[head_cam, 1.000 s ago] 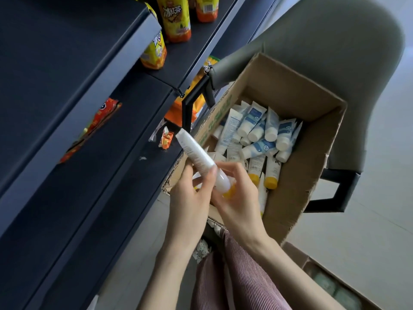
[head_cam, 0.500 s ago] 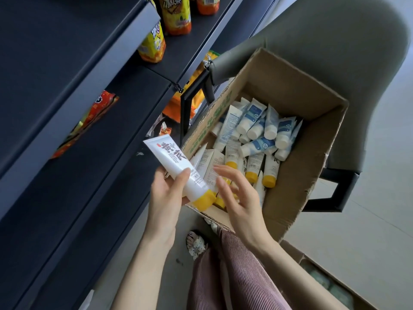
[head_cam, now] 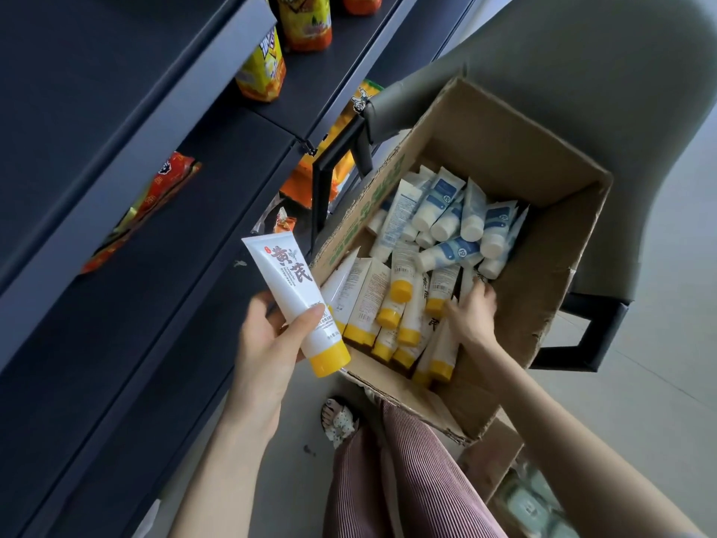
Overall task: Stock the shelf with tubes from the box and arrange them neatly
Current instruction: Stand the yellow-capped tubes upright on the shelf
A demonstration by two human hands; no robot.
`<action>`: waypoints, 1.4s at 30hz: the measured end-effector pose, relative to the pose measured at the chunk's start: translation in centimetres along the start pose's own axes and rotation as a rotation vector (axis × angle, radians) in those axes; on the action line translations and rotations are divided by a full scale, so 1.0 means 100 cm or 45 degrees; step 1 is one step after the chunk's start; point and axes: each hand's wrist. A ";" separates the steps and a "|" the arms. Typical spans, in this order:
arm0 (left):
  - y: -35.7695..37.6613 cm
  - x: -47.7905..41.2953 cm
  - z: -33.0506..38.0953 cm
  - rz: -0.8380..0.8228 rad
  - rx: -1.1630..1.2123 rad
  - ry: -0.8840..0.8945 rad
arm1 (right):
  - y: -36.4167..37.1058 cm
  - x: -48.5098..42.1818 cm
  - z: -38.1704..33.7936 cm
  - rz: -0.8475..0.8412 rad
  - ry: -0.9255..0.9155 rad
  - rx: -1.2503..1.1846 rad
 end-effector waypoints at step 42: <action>0.008 -0.004 -0.015 0.088 -0.023 -0.032 | 0.047 -0.027 -0.043 -0.403 0.094 -0.922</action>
Point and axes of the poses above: each hand's wrist, its own x-axis away from the middle knuckle, its own y-axis out of the palm, z = x × y, and after that the axes turned 11 degrees about -z, right-handed
